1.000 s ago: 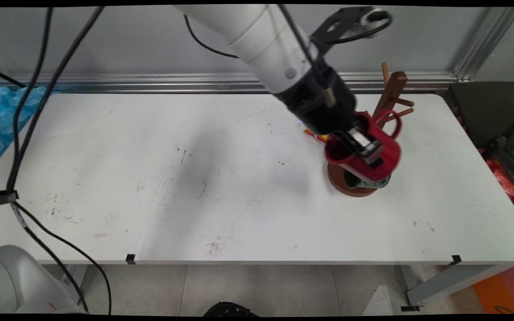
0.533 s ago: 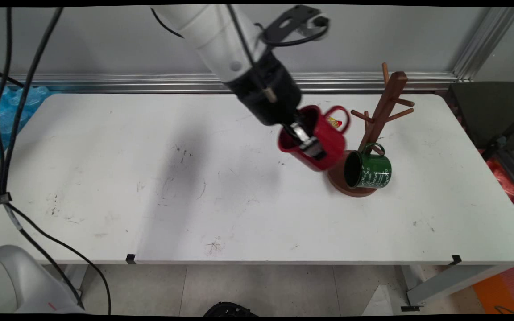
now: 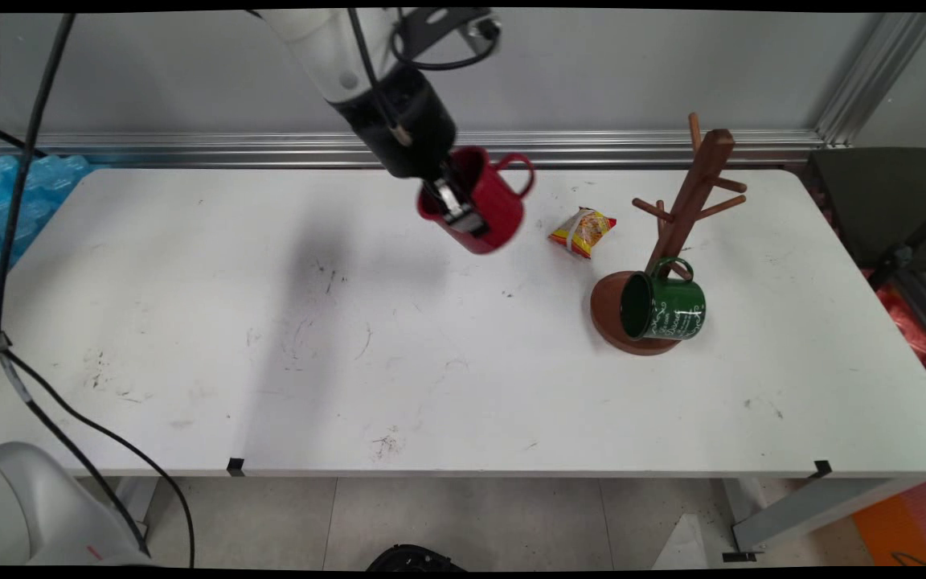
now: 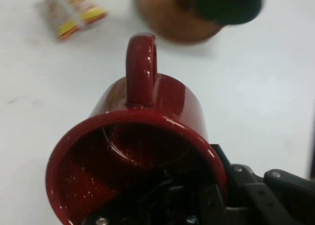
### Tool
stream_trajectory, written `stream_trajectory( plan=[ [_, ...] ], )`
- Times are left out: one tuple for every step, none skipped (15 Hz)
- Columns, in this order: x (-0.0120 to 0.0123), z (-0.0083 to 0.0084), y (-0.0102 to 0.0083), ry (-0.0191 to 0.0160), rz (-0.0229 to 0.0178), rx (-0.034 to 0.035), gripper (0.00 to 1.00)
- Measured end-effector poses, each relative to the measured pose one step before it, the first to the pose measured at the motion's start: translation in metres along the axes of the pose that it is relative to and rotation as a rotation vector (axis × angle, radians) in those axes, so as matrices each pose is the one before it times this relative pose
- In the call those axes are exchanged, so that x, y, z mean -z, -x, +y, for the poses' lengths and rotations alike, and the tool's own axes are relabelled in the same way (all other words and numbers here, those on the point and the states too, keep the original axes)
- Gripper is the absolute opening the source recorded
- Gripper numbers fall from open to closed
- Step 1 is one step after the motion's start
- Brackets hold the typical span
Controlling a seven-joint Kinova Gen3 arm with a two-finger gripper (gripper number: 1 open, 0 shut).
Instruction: Place the picked object on the table
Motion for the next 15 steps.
stream_trajectory(
  plan=[
    [0.00125, -0.00897, 0.00169, -0.02850, -0.02060, -0.00756, 0.00],
    [0.00025, -0.00880, 0.00212, -0.02739, -0.02445, -0.00861, 0.00],
    [-0.00078, -0.00745, 0.00154, -0.02317, -0.02202, -0.00744, 0.00],
    [-0.00096, -0.00490, 0.00088, -0.01521, -0.01444, -0.00416, 0.00],
    [-0.00222, -0.00754, 0.00108, -0.02407, -0.02289, -0.00483, 0.00],
    [-0.00340, -0.00835, 0.00086, -0.02711, -0.02601, -0.00341, 0.00],
    [-0.00480, -0.00751, 0.00054, -0.02522, -0.02653, -0.00076, 0.00],
    [-0.00562, -0.00613, 0.00001, -0.02184, -0.02681, -0.00090, 0.00],
    [-0.00543, -0.00451, -0.00030, -0.01655, -0.02336, -0.00103, 0.00],
    [-0.00707, -0.00384, -0.00065, -0.01499, -0.02688, -0.00296, 0.00],
    [-0.00768, -0.00286, -0.00104, -0.01138, -0.02522, -0.00495, 0.00],
    [-0.00687, -0.00192, -0.00105, -0.00754, -0.02099, -0.00508, 0.00],
    [-0.00718, -0.00134, -0.00127, -0.00531, -0.02025, -0.00583, 0.00],
    [-0.00953, -0.00131, -0.00178, -0.00438, -0.02628, -0.00745, 0.00],
    [-0.00824, -0.00058, -0.00114, -0.00042, -0.02239, -0.00703, 0.00]
  ],
)
